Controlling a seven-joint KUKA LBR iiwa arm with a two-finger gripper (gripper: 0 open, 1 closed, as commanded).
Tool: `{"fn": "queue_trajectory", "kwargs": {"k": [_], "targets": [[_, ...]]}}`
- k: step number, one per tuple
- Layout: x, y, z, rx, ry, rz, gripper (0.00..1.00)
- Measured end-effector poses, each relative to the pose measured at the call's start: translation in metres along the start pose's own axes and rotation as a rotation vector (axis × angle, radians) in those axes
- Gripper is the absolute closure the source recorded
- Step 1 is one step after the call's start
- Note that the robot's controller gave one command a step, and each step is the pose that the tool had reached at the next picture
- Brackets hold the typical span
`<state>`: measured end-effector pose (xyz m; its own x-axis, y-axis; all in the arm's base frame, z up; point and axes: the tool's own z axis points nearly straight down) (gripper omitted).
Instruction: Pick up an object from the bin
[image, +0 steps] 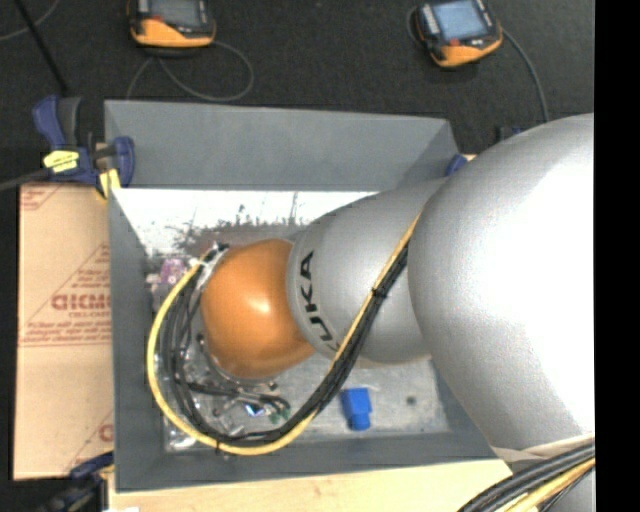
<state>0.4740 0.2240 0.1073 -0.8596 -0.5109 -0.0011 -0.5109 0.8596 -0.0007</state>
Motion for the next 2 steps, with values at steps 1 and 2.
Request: {"fn": "queue_trajectory", "kwargs": {"k": [1,2], "targets": [[-0.0092,0.0040,0.0333,0.010,-0.007,-0.324,0.00],[-0.0097,-0.0012,0.0322,0.016,-0.008,-0.559,0.00]]}}
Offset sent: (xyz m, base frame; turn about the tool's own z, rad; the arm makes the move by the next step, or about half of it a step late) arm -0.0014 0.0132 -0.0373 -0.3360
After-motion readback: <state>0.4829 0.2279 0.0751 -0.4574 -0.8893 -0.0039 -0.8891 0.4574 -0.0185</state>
